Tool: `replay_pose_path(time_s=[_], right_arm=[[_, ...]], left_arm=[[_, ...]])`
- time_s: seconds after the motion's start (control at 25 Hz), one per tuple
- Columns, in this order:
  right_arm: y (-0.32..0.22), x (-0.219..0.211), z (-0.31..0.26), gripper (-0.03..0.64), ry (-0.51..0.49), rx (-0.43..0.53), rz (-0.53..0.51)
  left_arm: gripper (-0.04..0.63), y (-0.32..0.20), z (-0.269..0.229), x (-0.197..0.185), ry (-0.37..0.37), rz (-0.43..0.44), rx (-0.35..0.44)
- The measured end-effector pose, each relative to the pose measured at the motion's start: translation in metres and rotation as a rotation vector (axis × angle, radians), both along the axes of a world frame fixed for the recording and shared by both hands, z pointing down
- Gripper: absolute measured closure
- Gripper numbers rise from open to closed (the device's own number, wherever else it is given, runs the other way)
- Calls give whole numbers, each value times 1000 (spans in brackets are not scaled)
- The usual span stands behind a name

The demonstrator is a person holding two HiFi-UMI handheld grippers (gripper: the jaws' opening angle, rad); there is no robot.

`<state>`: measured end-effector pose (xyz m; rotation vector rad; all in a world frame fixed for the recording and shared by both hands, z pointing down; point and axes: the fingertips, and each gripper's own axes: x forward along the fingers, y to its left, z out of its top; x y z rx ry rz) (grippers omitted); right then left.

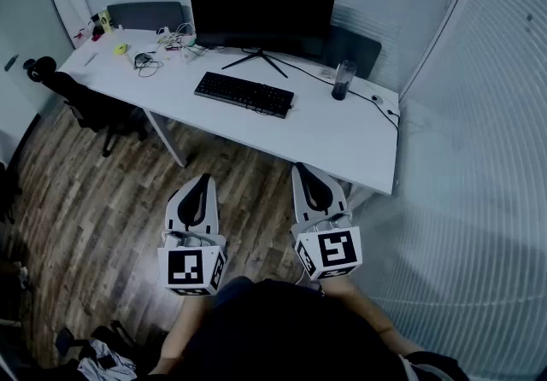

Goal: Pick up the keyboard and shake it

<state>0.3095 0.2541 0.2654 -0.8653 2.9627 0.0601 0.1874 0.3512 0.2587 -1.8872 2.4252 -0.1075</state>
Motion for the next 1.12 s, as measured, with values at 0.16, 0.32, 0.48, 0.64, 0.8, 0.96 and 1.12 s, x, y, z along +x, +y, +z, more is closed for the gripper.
replay_pose_path(time_s=[0.16, 0.32, 0.48, 0.64, 0.8, 0.96, 1.12], right_arm=[[-7, -1, 7, 589, -1, -16, 3], [-19, -7, 19, 588, 0, -39, 9], [-36, -25, 24, 588, -4, -44, 3], [-62, -51, 33, 586, 8, -45, 8], [-96, -93, 42, 576, 31, -53, 32], [-135, -138, 52, 500, 59, -78, 60], [-169, -177, 60, 494, 88, -106, 125]], left_arm=[[572, -9, 6, -3, 1, 8, -9], [572, -17, 16, -12, 12, 15, -17], [571, -34, 20, -33, 16, 15, -7], [571, -63, 27, -62, 14, 26, -5], [566, -100, 34, -107, 38, 58, -5], [442, -142, 43, -158, 66, 114, -35], [442, -178, 51, -212, 88, 166, -53]])
